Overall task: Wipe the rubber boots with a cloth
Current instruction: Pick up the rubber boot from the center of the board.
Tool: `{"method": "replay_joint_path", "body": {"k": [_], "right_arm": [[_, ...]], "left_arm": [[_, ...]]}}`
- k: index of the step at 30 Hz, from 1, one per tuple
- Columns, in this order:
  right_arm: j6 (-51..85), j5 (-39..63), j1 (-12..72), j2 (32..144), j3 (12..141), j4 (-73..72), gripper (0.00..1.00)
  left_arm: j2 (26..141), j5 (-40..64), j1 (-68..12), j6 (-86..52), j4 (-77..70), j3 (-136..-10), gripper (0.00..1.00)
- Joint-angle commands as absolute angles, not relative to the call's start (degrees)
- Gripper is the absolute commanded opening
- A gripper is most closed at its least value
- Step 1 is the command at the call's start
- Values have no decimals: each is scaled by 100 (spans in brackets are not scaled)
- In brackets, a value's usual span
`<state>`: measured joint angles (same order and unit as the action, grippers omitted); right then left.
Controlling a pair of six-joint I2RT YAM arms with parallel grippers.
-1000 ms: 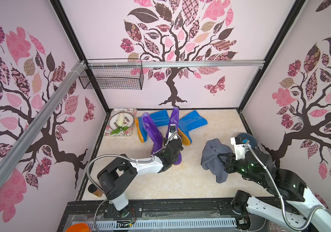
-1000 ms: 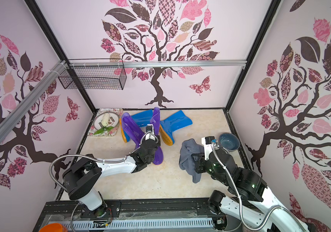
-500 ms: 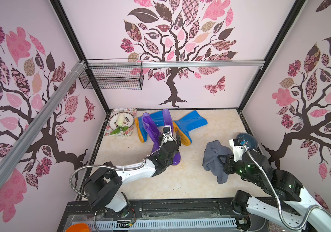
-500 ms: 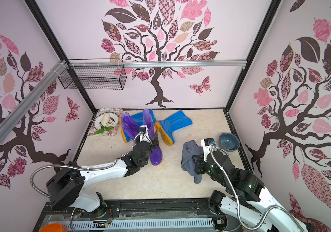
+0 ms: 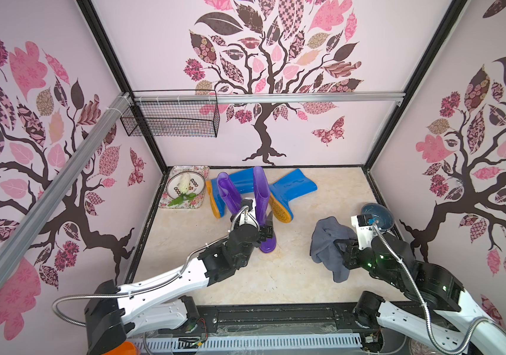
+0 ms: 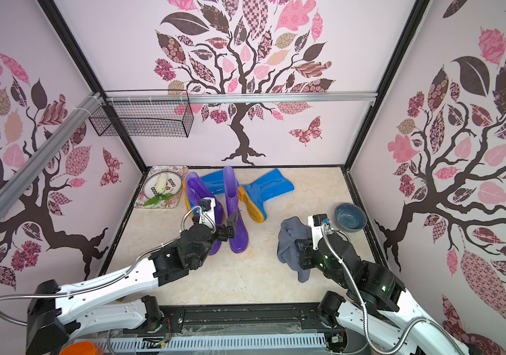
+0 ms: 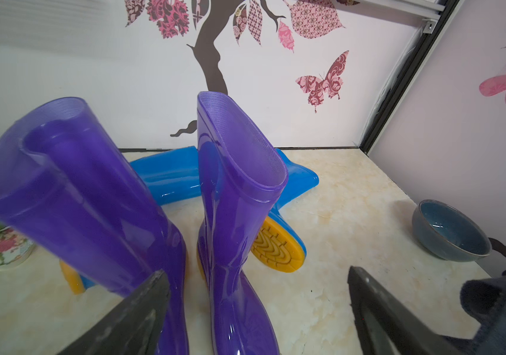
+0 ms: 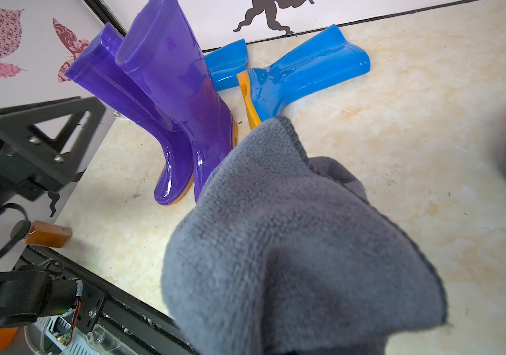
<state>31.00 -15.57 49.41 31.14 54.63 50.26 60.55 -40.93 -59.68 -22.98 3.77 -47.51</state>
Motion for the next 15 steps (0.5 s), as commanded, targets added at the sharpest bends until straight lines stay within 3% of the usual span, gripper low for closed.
{"method": "replay_joint_path", "body": {"k": [1, 7, 15], "right_arm": [[2901, -1595, 4931, 2943, 5561, 4905, 0], [2751, -1637, 4933, 2750, 5607, 4894, 0], [2737, -1537, 4935, 2588, 5476, 4838, 0]], "left_arm": [[5599, -4198, -5985, -2990, 2266, -5298, 94], [4832, -3542, -5399, -4104, 4502, -5631, 95], [4606, -2361, -3754, -4230, 5687, -5805, 97]]}}
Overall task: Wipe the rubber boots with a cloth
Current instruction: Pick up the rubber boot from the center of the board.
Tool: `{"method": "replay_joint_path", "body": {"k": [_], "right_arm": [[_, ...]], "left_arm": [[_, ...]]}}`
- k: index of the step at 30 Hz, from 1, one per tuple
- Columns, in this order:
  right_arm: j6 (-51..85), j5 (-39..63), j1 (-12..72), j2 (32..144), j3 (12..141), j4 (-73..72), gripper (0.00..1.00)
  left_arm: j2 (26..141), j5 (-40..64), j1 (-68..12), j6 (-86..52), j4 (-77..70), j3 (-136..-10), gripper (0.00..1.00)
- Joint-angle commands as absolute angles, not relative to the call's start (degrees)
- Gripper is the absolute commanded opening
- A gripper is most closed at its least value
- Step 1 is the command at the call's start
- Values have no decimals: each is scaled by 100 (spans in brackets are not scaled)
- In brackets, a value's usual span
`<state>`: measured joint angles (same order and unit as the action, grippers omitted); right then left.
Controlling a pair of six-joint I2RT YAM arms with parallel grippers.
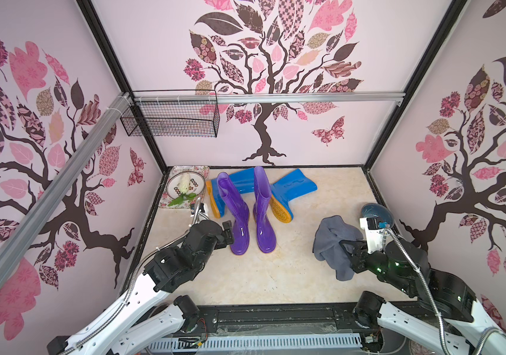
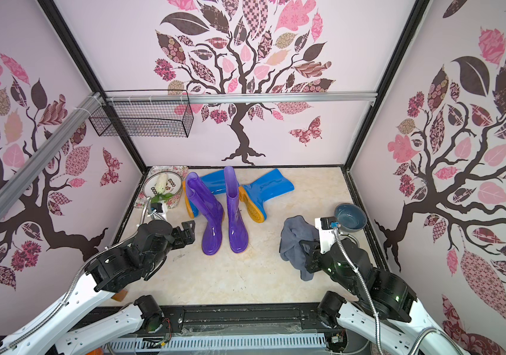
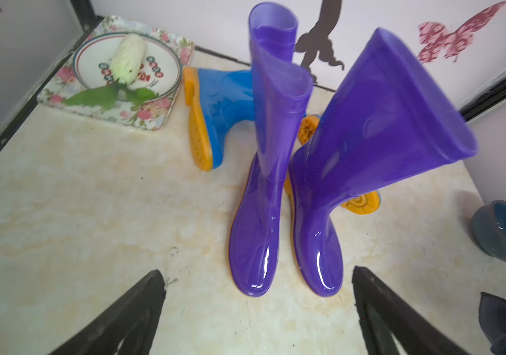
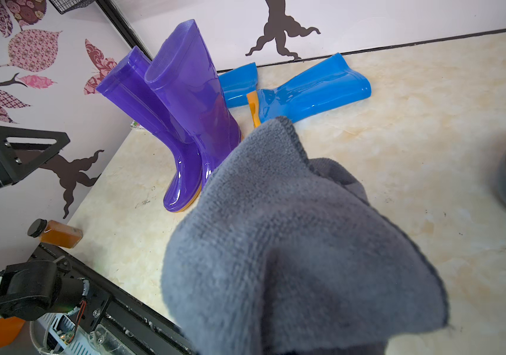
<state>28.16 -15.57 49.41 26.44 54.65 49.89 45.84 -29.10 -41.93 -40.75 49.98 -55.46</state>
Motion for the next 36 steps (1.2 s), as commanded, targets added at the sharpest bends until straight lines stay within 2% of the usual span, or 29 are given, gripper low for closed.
{"method": "replay_joint_path", "body": {"k": [1, 7, 9, 15, 25, 36], "right_arm": [[2750, -1502, 4931, 2593, 5481, 4841, 0], [2769, -1374, 4934, 2593, 5420, 4859, 0], [2760, -1305, 4935, 2619, 5440, 4874, 0], [2698, -1252, 4936, 2672, 5467, 4926, 0], [2602, -1137, 4937, 2628, 5441, 4988, 0], [2466, -1066, 4935, 2734, 5423, 4925, 0]], "left_arm": [[4602, -2139, -3433, -4099, 5615, -5746, 97], [5115, -360, -1034, -3869, 5124, -5634, 95], [5389, 113, -600, -3883, 4782, -5640, 95], [6662, 414, -414, -4083, 4252, -6068, 95], [8695, -4, -316, -4249, 3817, -7113, 94], [10045, -119, -344, -4070, 3703, -7894, 92]]}}
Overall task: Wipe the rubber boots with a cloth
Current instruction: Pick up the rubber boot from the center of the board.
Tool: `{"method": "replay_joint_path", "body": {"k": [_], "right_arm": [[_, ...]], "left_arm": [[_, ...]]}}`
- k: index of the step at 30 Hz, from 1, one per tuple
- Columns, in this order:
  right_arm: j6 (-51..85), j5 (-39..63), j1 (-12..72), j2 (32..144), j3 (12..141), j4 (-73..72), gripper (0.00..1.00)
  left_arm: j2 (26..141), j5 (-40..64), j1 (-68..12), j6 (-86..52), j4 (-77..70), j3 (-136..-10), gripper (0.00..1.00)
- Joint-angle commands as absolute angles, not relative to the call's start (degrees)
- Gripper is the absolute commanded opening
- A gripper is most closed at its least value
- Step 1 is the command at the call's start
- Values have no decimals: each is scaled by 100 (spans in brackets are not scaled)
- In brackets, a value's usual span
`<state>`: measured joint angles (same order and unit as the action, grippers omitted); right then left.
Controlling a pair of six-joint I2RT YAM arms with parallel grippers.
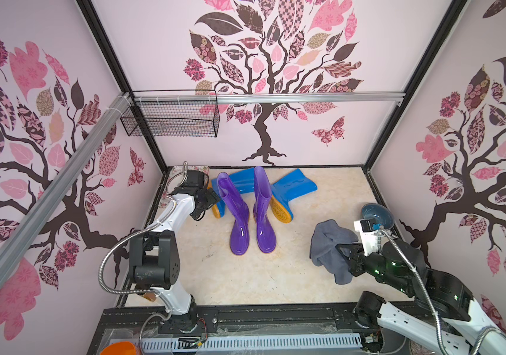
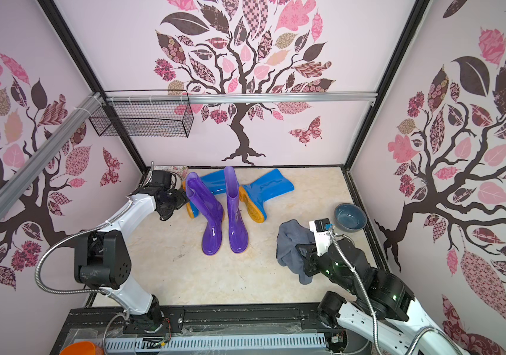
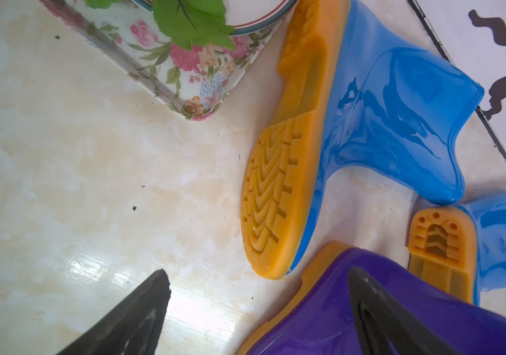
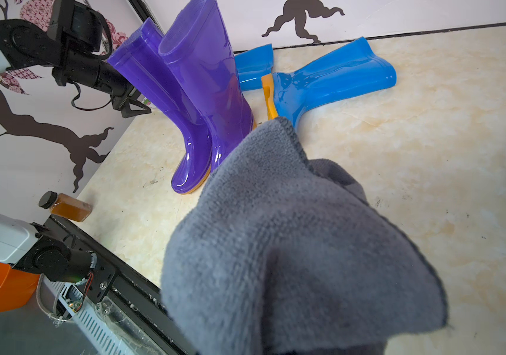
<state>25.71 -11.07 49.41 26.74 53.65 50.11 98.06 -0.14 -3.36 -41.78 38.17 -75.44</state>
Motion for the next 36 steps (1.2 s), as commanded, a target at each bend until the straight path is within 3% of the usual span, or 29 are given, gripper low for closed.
{"method": "replay_joint_path", "body": {"k": [1, 13, 22, 27, 33, 36], "right_arm": [[2477, -1072, 4936, 2734, 5412, 4906, 0], [2430, -940, 4932, 2778, 5335, 4819, 0], [2452, -844, 4931, 2693, 5348, 4957, 0], [2500, -781, 4932, 2673, 5326, 4948, 0], [2523, -746, 4935, 2675, 5317, 4971, 0], [2513, -763, 4931, 2647, 5302, 4979, 0]], "left_arm": [[10167, -129, -376, -4075, 3711, -7954, 92], [10978, -749, -853, -4104, 3648, -8473, 88], [11358, -744, -659, -4229, 3517, -8323, 71], [11511, -659, -684, -4283, 3440, -8273, 55], [11608, -738, -672, -4320, 3384, -8314, 18], [11550, -689, -664, -4368, 3408, -8401, 6]]}}
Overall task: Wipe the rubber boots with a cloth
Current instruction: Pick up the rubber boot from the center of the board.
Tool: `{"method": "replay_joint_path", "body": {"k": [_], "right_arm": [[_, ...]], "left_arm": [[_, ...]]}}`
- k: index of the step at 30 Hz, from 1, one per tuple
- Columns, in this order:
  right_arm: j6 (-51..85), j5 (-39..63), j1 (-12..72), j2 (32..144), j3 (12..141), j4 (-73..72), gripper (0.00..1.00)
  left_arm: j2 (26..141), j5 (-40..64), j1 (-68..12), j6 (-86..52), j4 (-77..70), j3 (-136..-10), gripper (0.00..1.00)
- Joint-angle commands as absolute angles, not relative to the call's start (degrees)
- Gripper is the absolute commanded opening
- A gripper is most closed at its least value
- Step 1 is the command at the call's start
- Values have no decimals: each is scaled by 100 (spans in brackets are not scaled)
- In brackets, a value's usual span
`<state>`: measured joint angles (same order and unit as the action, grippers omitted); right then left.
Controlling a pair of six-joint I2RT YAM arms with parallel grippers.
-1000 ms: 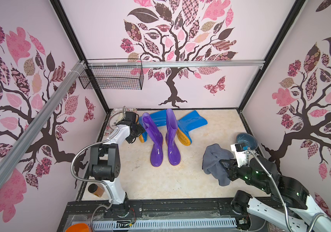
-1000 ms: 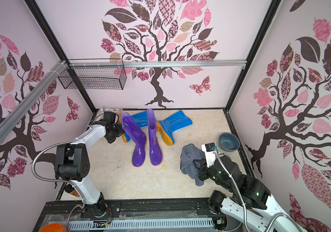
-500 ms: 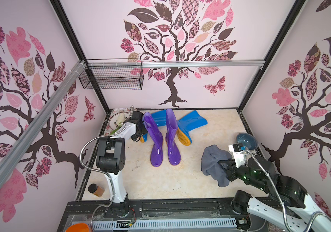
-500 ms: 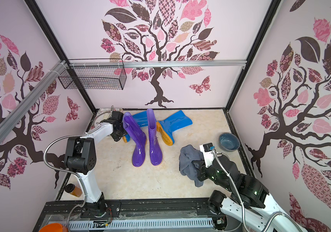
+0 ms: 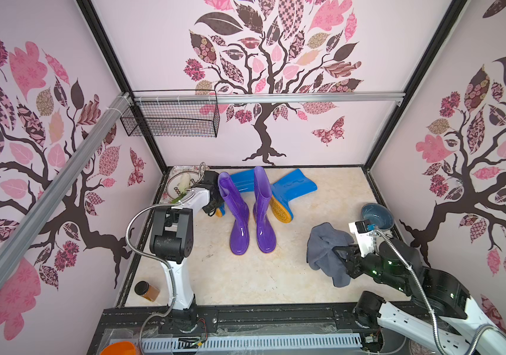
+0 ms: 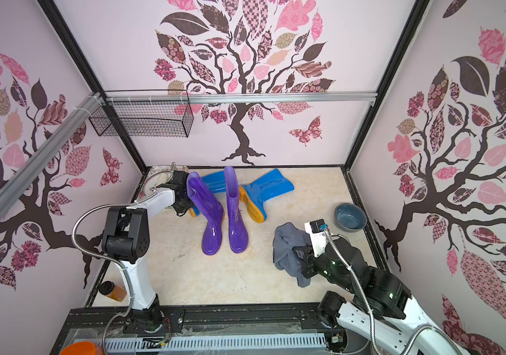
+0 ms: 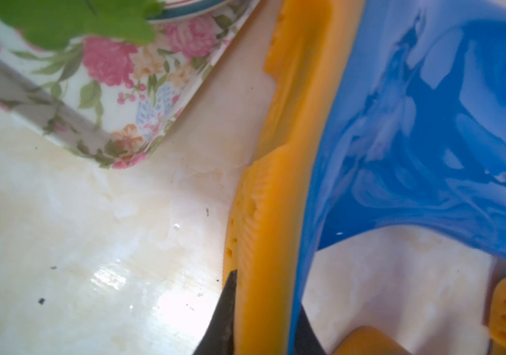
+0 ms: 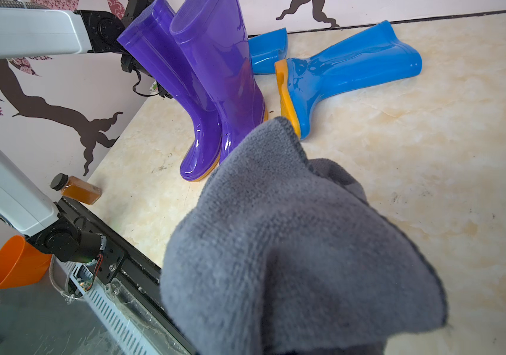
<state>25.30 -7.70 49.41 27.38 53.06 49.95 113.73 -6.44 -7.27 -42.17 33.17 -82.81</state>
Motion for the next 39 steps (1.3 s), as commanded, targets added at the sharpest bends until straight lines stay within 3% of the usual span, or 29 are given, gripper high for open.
{"method": "replay_joint_path", "body": {"k": [1, 14, 39], "right_arm": [[2505, -771, 4936, 2639, 5279, 4968, 0], [2531, -835, 4933, 2349, 4955, 4806, 0], [2478, -731, 4936, 2245, 4860, 4734, 0]], "left_arm": [[11511, -678, -663, -4394, 3435, -8433, 2], [10624, -881, -707, -4386, 3403, -8691, 0], [10496, -1911, -762, -4071, 4044, -9814, 0]]}}
